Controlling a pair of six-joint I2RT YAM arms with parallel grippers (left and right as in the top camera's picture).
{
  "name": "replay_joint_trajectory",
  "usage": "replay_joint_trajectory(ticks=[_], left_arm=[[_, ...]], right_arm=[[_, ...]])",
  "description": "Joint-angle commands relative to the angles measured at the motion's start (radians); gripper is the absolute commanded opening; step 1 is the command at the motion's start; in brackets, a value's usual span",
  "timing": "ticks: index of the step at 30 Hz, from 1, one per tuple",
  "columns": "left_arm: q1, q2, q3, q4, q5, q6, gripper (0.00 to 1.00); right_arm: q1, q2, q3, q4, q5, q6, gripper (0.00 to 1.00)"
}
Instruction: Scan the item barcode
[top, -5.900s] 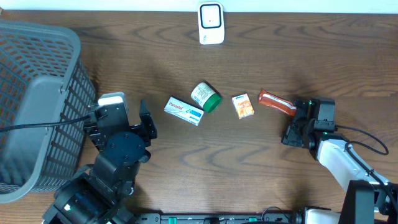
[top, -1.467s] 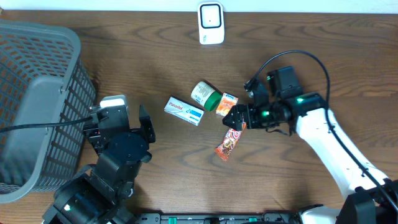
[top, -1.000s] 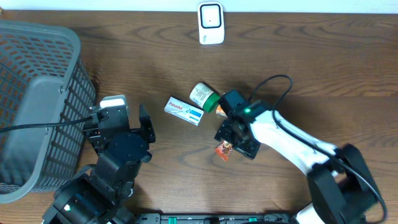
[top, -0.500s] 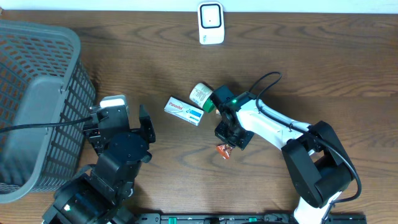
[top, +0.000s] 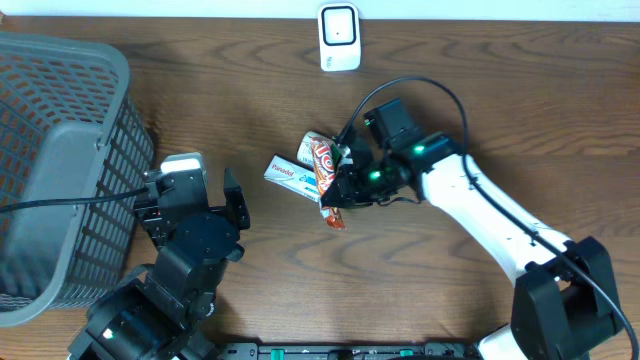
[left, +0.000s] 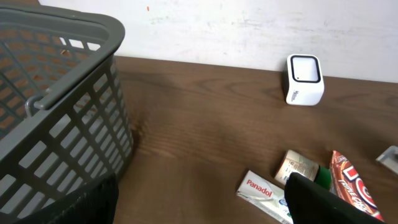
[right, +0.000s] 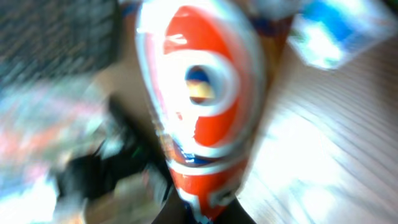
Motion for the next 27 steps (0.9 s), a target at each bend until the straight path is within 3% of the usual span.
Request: replay_joint_trajectory(ticks=[1, 5, 12, 13, 14, 15, 16, 17, 23, 27], left_arm=[[0.001, -0.001, 0.004, 0.001, -0.019, 0.010, 0.86], [0.001, -0.001, 0.004, 0.001, -0.020, 0.010, 0.86], [0.001, -0.001, 0.004, 0.001, -0.019, 0.010, 0.86], [0.001, -0.001, 0.004, 0.001, -0.020, 0.010, 0.86], [0.001, -0.001, 0.004, 0.001, -0.020, 0.010, 0.86], [0.001, -0.001, 0.004, 0.001, -0.019, 0.010, 0.86], [0.001, -0.001, 0.004, 0.001, -0.020, 0.010, 0.86], [0.001, -0.001, 0.004, 0.001, -0.020, 0.010, 0.86], [0.001, -0.001, 0.004, 0.001, -0.020, 0.010, 0.86], [0.001, -0.001, 0.004, 0.001, -0.020, 0.010, 0.86]], right_arm=[[-0.028, 0.007, -0.054, -0.002, -0.394, -0.455, 0.01], [-0.068, 0.010, -0.185, 0.055, -0.433, -0.570, 0.01], [-0.195, 0.012, -0.393, 0.249, -0.478, -0.563, 0.05], [-0.229, 0.012, -0.409, 0.252, -0.467, -0.562, 0.16], [-0.253, 0.012, -0.417, 0.253, -0.457, -0.558, 0.34], [-0.287, 0.012, -0.423, 0.252, -0.428, -0.551, 0.68], [-0.305, 0.012, -0.423, 0.253, -0.401, -0.541, 0.87], [-0.329, 0.012, -0.423, 0.257, -0.367, -0.524, 0.99], [-0.397, 0.011, -0.415, 0.300, -0.235, -0.345, 0.99], [-0.324, -0.008, -0.402, 0.297, 0.127, -0.061, 0.99]])
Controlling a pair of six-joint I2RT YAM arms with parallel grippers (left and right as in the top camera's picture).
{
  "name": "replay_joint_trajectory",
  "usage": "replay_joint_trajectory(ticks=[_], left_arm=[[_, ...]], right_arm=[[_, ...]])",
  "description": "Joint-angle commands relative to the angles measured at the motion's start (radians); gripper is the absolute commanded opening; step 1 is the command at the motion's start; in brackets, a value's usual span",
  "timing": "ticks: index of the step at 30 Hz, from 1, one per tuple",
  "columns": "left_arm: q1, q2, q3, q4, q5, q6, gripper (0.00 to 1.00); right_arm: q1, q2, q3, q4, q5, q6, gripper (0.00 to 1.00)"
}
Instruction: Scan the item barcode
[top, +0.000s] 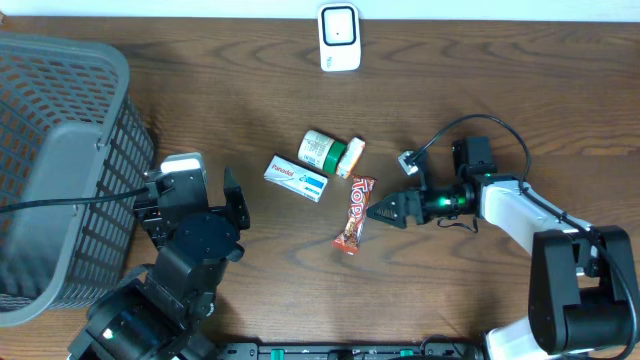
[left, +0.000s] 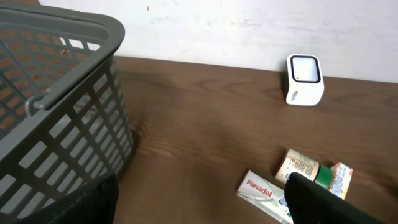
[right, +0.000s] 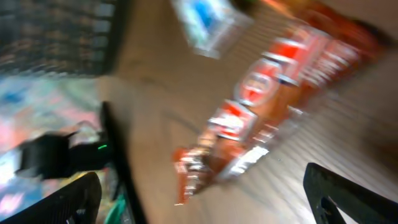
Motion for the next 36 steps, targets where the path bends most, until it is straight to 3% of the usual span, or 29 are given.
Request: replay_joint_trajectory(ticks=[1, 3, 8, 12, 17, 26, 36], left_arm=[[0.001, -0.001, 0.004, 0.000, -0.019, 0.010, 0.86], [0.001, -0.001, 0.004, 0.000, -0.020, 0.010, 0.86], [0.001, -0.001, 0.004, 0.000, -0.020, 0.010, 0.86], [0.001, -0.001, 0.004, 0.000, -0.019, 0.010, 0.86], [0.001, -0.001, 0.004, 0.000, -0.020, 0.010, 0.86], [0.001, -0.001, 0.004, 0.000, -0.019, 0.010, 0.86], [0.001, -0.001, 0.004, 0.000, -0.020, 0.010, 0.86]], right_arm=[[0.065, -0.014, 0.019, -0.003, 0.275, 0.304, 0.99], [0.152, -0.021, 0.051, -0.072, 0.367, 0.431, 0.97], [0.370, -0.172, 0.090, -0.138, 0.754, 0.527, 0.99], [0.560, -0.396, 0.104, -0.214, 1.022, 0.481, 0.99], [0.783, -0.381, 0.071, -0.273, 1.429, 0.396, 0.99], [0.901, -0.047, 0.059, -0.161, 1.588, 0.320, 0.99], [1.027, -0.016, 0.060, -0.159, 1.599, 0.313, 0.99]])
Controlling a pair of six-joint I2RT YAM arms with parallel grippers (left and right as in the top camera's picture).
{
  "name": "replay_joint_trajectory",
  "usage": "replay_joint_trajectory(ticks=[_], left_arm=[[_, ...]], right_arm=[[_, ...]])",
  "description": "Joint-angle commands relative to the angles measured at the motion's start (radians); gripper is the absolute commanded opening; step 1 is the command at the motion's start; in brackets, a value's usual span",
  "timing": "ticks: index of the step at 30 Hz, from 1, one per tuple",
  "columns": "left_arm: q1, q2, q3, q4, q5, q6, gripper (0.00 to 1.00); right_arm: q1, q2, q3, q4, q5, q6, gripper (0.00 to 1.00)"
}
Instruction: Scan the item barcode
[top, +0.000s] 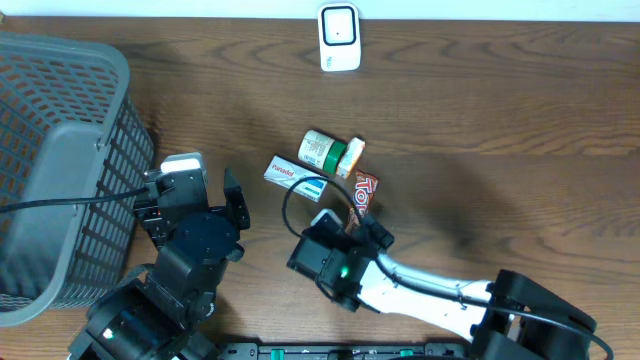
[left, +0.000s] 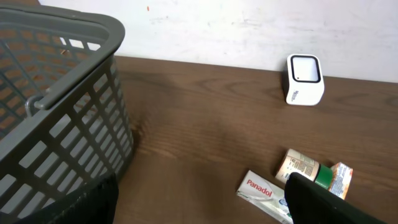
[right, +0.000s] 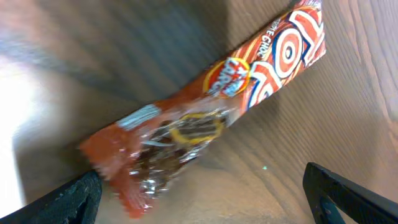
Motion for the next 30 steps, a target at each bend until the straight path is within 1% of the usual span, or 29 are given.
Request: replay_joint_trajectory(ticks=[1, 12, 16, 17, 22, 25, 29, 30], left_arm=[[0.001, -0.001, 0.004, 0.001, -0.020, 0.010, 0.86], [0.001, -0.001, 0.004, 0.001, -0.020, 0.010, 0.86], [0.001, -0.001, 0.004, 0.001, -0.019, 0.010, 0.86], [0.001, -0.001, 0.004, 0.001, -0.020, 0.010, 0.86], [0.001, -0.001, 0.004, 0.001, -0.020, 0.010, 0.86], [0.001, -0.001, 0.004, 0.001, -0.020, 0.010, 0.86], [0.001, -0.001, 0.004, 0.001, -0.020, 0.010, 0.86], [0.001, -0.001, 0.004, 0.001, -0.020, 0.010, 0.86]], right_arm=[[0.032, 0.005, -0.002, -0.013, 0.037, -0.010, 0.99], [0.049, 0.006, 0.001, -0.031, -0.018, -0.010, 0.99], [0.037, 0.029, 0.000, -0.016, -0.016, -0.019, 0.92], [0.024, 0.057, 0.000, -0.002, -0.016, -0.033, 0.91], [-0.006, 0.185, 0.001, 0.038, -0.001, -0.089, 0.89], [-0.006, 0.198, 0.002, 0.041, 0.010, -0.089, 0.88], [-0.037, 0.199, 0.002, 0.000, -0.011, -0.072, 0.80], [-0.051, 0.198, 0.002, -0.008, -0.023, -0.069, 0.77]])
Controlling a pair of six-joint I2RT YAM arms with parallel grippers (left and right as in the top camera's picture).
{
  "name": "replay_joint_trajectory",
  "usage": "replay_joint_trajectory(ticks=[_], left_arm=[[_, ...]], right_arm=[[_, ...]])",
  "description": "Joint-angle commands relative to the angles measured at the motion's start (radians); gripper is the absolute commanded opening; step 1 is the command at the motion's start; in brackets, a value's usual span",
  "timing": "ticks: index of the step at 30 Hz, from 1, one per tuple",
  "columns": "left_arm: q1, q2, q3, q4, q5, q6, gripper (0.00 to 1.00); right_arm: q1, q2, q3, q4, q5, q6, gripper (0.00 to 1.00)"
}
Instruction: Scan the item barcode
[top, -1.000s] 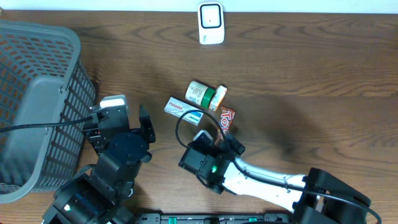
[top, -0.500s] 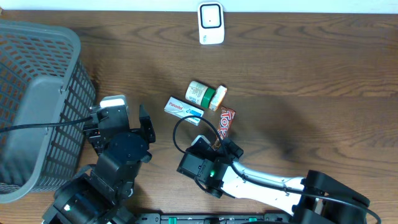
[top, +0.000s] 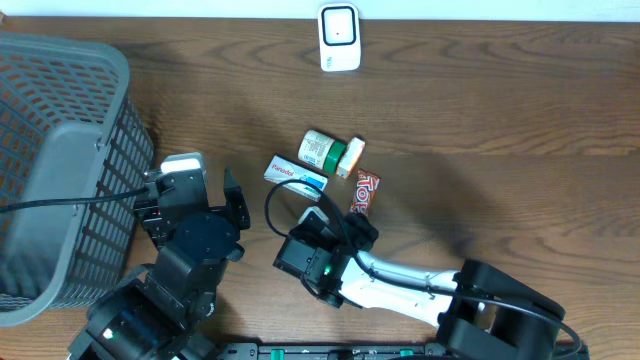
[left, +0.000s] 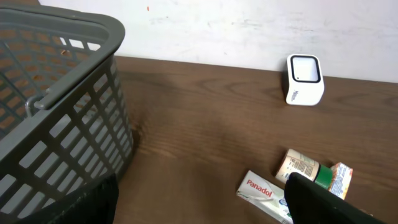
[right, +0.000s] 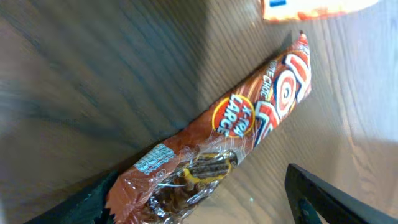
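A red-orange candy bar (right: 249, 118) lies flat on the wooden table (top: 520, 130), seen also as the candy bar (top: 364, 190) in the overhead view. My right gripper (right: 205, 208) is open and low over the bar's near end, with one finger (right: 323, 193) on each side. The white scanner (top: 338, 38) stands at the table's far edge. My left gripper (left: 199, 208) is open and holds nothing, back by the basket, well short of the items.
A grey slatted basket (top: 50, 170) fills the left side. Close to the bar lie a Panadol box (top: 296, 174), a small green-capped bottle (top: 322, 150) and an orange packet (top: 351, 155). My right arm (top: 400, 285) reaches in from the front edge.
My right gripper has shifted slightly left and farther along the bar, so the orange packet's corner now shows in its view. It stays open. The bar and the left arm have not moved.
First my right gripper had the candy bar raised over the other items. Then the bar lay on the table and the gripper stood open to its right. Later the arm reached in from the front, open over the bar's near end, where it still is.
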Motion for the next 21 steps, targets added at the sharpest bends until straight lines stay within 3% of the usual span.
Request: replay_joint_trajectory(ticks=[1, 7, 9, 10, 11, 12, 16, 21], left_arm=[[0.001, -0.001, 0.004, 0.001, -0.020, 0.010, 0.86], [0.001, -0.001, 0.004, 0.001, -0.019, 0.010, 0.86], [0.001, -0.001, 0.004, 0.001, -0.020, 0.010, 0.86], [0.001, -0.001, 0.004, 0.001, -0.020, 0.010, 0.86], [0.001, -0.001, 0.004, 0.001, -0.020, 0.010, 0.86], [0.001, -0.001, 0.004, 0.001, -0.020, 0.010, 0.86], [0.001, -0.001, 0.004, 0.001, -0.020, 0.010, 0.86], [0.001, -0.001, 0.004, 0.001, -0.019, 0.010, 0.86]], right_arm=[[-0.071, 0.077, -0.060, -0.040, -0.135, -0.003, 0.72], [-0.134, 0.077, -0.060, -0.033, -0.151, -0.008, 0.58], [-0.157, 0.077, -0.060, -0.024, -0.151, -0.017, 0.36], [-0.171, 0.077, -0.060, -0.011, -0.154, -0.019, 0.20], [-0.177, 0.077, -0.059, -0.006, -0.158, -0.019, 0.14], [-0.192, 0.076, -0.056, -0.001, -0.174, -0.022, 0.01], [-0.231, 0.041, 0.014, -0.055, -0.257, -0.017, 0.01], [-0.322, -0.196, 0.238, -0.280, -0.576, -0.010, 0.01]])
